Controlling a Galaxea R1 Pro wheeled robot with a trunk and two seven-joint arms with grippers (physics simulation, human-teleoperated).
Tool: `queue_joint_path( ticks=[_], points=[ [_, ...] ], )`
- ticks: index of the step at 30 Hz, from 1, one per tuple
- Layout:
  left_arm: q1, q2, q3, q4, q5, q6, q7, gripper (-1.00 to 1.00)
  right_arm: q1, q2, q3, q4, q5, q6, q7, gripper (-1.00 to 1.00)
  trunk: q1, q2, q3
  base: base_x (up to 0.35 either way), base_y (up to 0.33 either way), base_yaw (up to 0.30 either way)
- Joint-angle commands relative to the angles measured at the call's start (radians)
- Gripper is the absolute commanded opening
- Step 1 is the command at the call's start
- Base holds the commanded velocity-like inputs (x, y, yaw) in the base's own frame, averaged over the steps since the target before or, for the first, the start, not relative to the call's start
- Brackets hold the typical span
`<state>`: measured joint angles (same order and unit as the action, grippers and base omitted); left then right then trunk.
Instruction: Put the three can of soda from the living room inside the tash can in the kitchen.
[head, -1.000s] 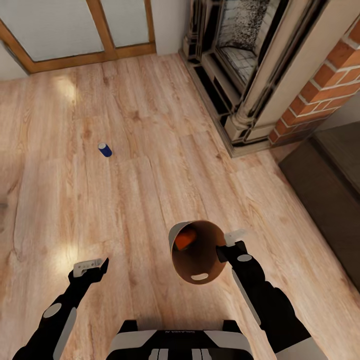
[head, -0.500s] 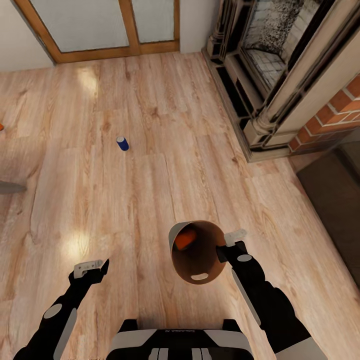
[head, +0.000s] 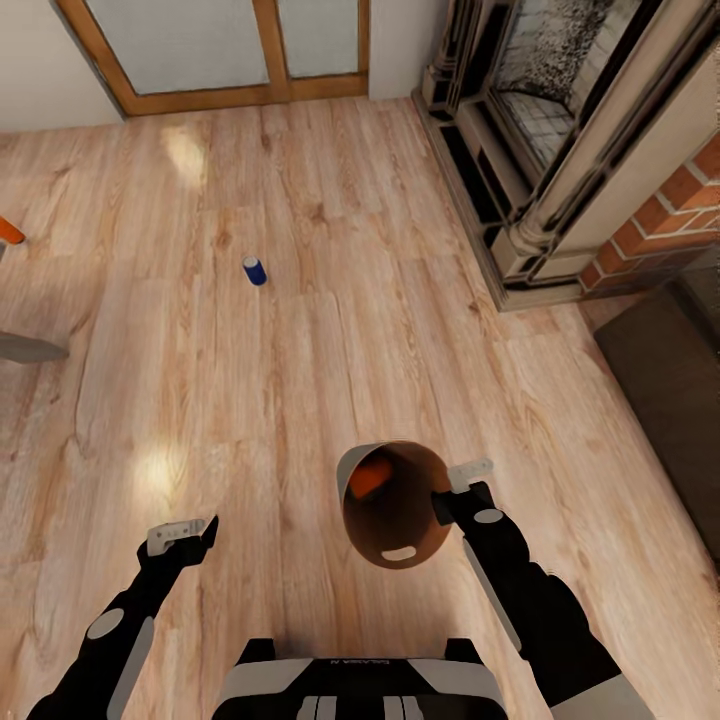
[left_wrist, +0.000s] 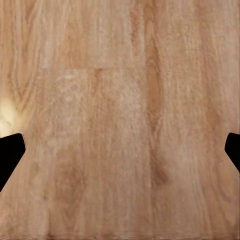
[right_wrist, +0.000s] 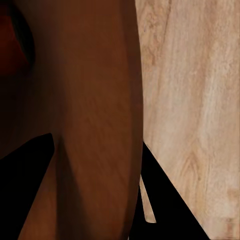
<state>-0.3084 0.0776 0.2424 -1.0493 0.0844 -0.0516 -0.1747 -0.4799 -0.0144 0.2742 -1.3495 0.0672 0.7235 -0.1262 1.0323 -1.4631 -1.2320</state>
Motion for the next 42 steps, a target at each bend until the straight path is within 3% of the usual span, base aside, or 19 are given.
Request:
queue_joint_path(
  ticks=[1,15,42],
  points=[
    [0.000,0.000,0.000,0.000,0.000,0.000,0.000,1.00,0.000,0.000,0.001,0.000,-0.008,-0.001,0.000,-1.00,0.000,0.000,0.000,-0.323,0.000,0.001],
    [0.000,0.001,0.000,0.024,0.003,-0.020,0.000,1.00,0.000,-0.001,0.000,0.001,-0.007,-0.001,-0.001,-1.00,0.000,0.000,0.000,-0.290,0.000,0.000],
    [0.000,-0.004,-0.001,0.028,0.003,-0.028,0.008,1.00,0.000,0.001,0.004,0.008,-0.004,-0.001,-0.001,-1.00,0.000,0.000,0.000,-0.008,0.000,0.000]
  ],
)
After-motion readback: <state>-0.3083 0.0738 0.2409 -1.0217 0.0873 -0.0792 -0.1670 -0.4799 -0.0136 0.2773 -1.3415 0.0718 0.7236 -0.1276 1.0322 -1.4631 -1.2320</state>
